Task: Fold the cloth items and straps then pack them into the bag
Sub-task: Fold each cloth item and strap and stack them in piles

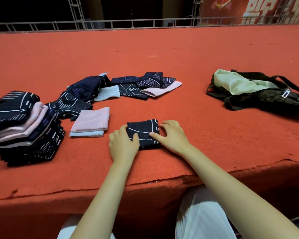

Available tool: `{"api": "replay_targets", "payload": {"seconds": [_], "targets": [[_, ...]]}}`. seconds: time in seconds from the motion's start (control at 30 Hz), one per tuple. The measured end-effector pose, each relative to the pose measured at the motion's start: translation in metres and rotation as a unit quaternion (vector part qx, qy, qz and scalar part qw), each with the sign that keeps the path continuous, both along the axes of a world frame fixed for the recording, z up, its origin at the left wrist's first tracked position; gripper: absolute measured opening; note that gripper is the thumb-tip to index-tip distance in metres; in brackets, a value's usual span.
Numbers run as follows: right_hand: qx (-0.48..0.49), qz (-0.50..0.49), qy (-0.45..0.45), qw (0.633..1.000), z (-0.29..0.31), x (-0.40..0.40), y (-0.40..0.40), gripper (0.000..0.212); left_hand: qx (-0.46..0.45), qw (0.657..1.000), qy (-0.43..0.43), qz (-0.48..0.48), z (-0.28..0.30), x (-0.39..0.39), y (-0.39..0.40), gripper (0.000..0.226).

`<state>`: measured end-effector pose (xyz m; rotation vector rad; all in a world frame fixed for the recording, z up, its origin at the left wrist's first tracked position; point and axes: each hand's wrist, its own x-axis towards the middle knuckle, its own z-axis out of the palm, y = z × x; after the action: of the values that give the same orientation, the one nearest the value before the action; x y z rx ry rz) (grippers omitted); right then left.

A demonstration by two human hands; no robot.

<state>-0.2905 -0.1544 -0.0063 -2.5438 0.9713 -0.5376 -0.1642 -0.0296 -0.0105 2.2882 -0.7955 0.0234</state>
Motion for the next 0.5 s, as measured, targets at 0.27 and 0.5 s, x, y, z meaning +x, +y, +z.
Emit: {"api": "replay_targets", "payload": {"seconds": [0.27,0.5], "targets": [[0.105,0.072,-0.050,0.991,0.001,-0.006,-0.005,0.029,-0.151,0.975,0.075,-0.146,0.005,0.001,0.007,0.059],[0.393,0.033,-0.297,0.870,0.015,0.002,0.017,0.019,-0.266,0.938,0.125,-0.184,0.009,-0.003,0.007,0.064]]}}
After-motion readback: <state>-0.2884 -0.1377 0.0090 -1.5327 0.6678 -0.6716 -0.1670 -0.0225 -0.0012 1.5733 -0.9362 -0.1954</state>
